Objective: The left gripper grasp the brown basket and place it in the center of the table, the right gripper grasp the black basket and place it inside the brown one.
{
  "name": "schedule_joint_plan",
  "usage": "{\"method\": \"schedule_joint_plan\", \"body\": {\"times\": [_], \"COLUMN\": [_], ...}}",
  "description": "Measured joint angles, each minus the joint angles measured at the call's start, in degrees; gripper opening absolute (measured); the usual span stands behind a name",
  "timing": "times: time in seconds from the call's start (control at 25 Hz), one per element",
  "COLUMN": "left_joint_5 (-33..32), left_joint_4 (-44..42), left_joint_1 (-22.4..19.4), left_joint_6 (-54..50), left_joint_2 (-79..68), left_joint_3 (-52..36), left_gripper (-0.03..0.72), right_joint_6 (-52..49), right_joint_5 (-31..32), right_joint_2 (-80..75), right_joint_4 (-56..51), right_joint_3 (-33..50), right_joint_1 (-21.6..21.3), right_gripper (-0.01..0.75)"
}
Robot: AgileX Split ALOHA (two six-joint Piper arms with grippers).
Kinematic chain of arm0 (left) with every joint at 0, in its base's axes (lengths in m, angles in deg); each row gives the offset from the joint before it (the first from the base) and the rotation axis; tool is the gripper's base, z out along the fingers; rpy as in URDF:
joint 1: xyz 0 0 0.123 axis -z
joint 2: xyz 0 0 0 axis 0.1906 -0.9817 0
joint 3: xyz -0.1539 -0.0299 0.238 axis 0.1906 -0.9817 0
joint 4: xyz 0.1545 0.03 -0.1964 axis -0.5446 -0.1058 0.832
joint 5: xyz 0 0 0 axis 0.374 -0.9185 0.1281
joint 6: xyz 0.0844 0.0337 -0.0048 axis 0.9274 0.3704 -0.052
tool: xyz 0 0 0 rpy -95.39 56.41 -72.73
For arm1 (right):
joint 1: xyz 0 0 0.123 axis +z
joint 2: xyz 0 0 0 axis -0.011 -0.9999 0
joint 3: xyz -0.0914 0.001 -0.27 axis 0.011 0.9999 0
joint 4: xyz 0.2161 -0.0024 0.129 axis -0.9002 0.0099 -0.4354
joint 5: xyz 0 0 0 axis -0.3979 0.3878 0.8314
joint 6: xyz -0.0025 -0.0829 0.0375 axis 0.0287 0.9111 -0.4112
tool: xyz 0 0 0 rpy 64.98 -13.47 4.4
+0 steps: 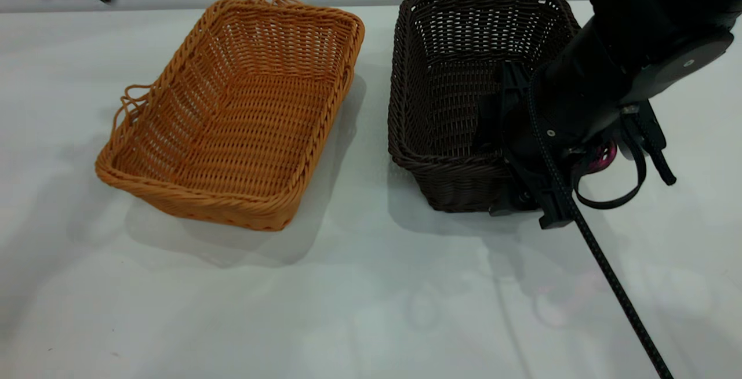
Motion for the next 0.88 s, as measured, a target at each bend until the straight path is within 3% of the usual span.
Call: {"method": "schedule_joint_plan", "body": {"times": [0.24, 0.44, 0.56, 0.64, 0.88], "left_joint_5": [1.3, 2.8, 3.6, 3.7, 4.1], "left_joint_4": [0.0, 0.0, 0.0, 0.0, 0.0], "left_joint_1": [1.7, 2.1, 2.1, 2.1, 2.1], "left_joint_6": [0.0, 0.0, 0.0, 0.0, 0.2], "left_joint_2": [-12.6, -19.7, -22.4, -23.2, -23.3], "left_joint_3": [8.3, 9.9, 10.1, 10.1, 10.3], "left_gripper": [0.552, 0.549, 0.51, 0.449, 0.148], "right_joint_6": [0.0, 0.0, 0.0, 0.3, 0.5], "right_joint_5": [0.4, 0.0, -0.2, -0.2, -0.8], "right_joint_2": [0.0, 0.0, 0.0, 0.0, 0.0], "right_joint_4": [0.0, 0.0, 0.0, 0.0, -0.5], "right_joint_3": [0.0, 0.0, 0.0, 0.0, -0.1], "right_joint_1": [0.0, 0.0, 0.0, 0.0, -0.1], "right_gripper": [0.531, 0.527, 0.488, 0.419, 0.119]}}
